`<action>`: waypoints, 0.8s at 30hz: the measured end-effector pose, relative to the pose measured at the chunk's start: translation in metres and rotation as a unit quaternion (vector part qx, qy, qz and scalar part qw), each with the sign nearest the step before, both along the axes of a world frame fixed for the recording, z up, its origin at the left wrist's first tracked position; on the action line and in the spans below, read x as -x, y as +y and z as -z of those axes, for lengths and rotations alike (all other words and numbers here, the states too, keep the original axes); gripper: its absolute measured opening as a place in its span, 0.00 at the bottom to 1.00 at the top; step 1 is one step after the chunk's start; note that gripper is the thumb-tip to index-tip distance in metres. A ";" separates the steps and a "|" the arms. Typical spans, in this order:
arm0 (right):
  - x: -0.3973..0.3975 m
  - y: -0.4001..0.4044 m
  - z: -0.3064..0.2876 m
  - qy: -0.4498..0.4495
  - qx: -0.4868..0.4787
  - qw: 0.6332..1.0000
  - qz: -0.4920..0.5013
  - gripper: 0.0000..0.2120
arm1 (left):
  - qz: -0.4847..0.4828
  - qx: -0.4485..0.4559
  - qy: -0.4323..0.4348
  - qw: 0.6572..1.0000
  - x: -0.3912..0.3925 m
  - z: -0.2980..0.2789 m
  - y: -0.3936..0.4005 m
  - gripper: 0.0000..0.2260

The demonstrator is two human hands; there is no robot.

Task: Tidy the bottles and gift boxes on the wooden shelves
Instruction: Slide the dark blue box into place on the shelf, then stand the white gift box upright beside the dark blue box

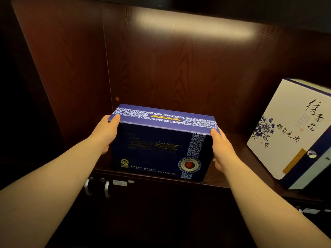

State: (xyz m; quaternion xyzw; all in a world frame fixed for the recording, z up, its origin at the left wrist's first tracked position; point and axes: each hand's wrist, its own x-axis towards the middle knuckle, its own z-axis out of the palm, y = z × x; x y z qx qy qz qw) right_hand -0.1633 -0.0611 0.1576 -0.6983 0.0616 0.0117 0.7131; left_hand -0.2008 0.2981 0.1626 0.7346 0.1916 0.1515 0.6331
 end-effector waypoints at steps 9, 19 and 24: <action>0.009 -0.007 -0.004 -0.002 0.017 1.000 0.019 0.25 | -0.077 -0.067 -0.012 0.995 0.003 -0.012 -0.009 0.25; 0.054 -0.096 0.023 -0.084 0.060 0.982 0.160 0.24 | -0.060 -0.311 -0.208 0.925 0.005 -0.059 -0.075 0.16; 0.056 -0.152 0.008 -0.158 0.130 0.945 0.256 0.24 | 0.089 -0.194 -0.208 0.955 -0.044 -0.092 -0.171 0.15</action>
